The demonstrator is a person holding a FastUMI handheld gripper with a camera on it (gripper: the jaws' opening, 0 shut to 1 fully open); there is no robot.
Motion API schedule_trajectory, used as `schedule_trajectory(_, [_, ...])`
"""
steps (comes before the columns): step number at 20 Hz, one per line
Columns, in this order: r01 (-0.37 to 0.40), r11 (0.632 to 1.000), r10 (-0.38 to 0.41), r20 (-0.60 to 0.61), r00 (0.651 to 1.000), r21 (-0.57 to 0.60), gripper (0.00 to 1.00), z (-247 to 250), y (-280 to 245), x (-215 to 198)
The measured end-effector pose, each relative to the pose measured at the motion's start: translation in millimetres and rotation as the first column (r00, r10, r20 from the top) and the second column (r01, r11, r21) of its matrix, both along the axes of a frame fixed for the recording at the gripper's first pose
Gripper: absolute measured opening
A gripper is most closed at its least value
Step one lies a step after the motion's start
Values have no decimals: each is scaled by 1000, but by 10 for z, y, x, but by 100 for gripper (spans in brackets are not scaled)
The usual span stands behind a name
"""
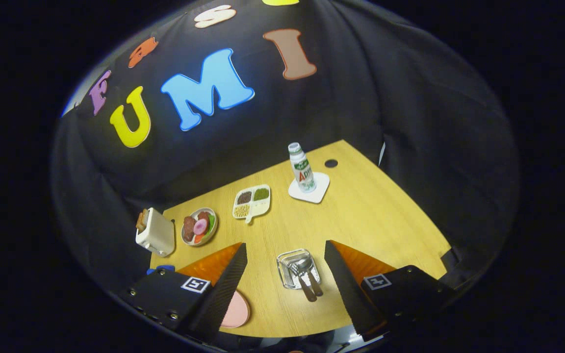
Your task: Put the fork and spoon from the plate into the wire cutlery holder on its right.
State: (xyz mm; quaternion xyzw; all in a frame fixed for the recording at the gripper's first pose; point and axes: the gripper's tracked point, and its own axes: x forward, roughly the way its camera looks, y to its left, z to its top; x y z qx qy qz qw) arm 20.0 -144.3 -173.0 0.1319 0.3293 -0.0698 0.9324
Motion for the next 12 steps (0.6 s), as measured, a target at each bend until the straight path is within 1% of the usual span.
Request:
schedule_trajectory(3, [30,988,-3,171,985,-150,98,479,-111,38])
schedule_trajectory(6, [72,964,14,321,947,-254,98,953,-92,31])
schedule_trajectory(7, [99,953,16,371,928,-288,97,1111,-123,44])
schedule_trajectory(9, [162,925,21,474,881,-343,97,1446,-154,31])
schedule_trajectory(12, [231,892,41,577,816,-390,97,1825,-159,-55])
